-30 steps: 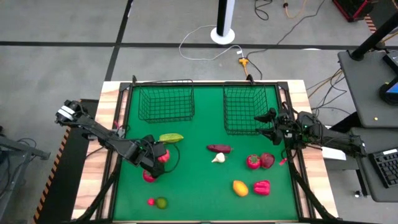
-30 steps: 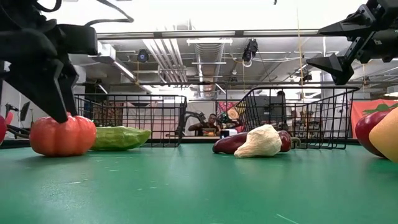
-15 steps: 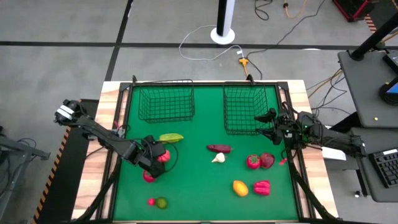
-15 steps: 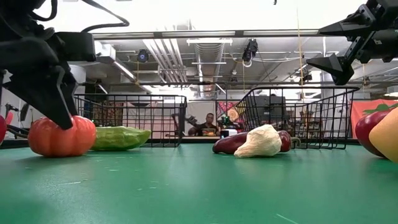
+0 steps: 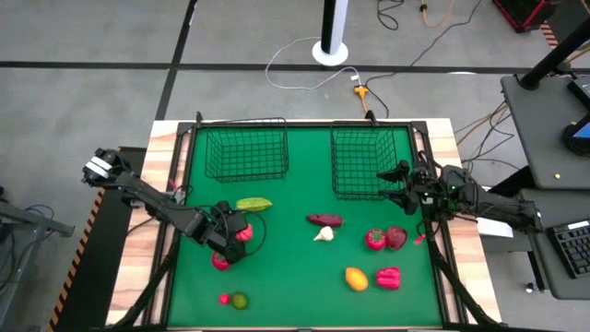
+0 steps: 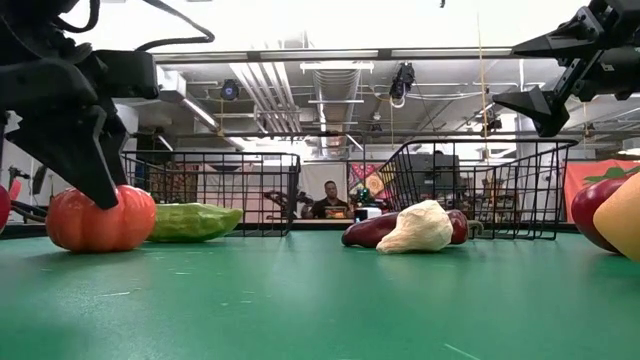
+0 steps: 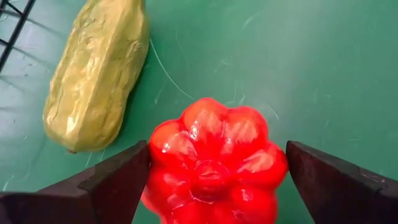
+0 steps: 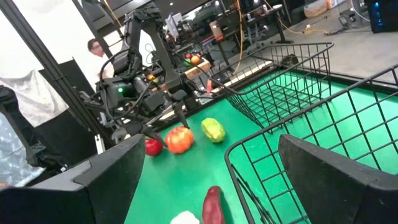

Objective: Sort produce into baskets
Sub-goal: Put the orange pumpkin into the right wire basket

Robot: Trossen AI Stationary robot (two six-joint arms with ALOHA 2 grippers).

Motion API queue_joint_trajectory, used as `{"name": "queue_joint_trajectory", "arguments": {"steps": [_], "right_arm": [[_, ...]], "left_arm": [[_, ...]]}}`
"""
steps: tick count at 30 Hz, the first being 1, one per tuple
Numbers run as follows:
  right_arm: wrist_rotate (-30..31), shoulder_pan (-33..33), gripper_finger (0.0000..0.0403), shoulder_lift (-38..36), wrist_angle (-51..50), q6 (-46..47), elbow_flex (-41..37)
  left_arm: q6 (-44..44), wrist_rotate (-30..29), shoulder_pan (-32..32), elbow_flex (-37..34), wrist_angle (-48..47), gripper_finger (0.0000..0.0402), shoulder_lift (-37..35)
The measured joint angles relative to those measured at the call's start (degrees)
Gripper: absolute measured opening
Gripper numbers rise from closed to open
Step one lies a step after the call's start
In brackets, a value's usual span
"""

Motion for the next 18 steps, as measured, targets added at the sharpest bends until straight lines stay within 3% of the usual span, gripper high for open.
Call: {"name": "queue_joint_trajectory", "arguments": {"steps": [6, 12, 18], "right_arm": [[0.0, 0.0, 0.0359, 0.0, 0.2, 0.0, 0.0], [0.0, 0.0, 0.0359, 0.0, 0.2, 0.3, 0.0], [0.0, 0.0, 0.0359, 0.0, 0.1, 0.4, 0.0]], "left_arm": [[-0.5, 0.0, 0.0, 0.1, -0.8, 0.0356, 0.0], [-1.0, 0.7, 0.0, 0.1, -1.4, 0.0384, 0.0], [2.6, 0.6, 0.0, 0.1, -1.6, 0.0397, 0.0]]}}
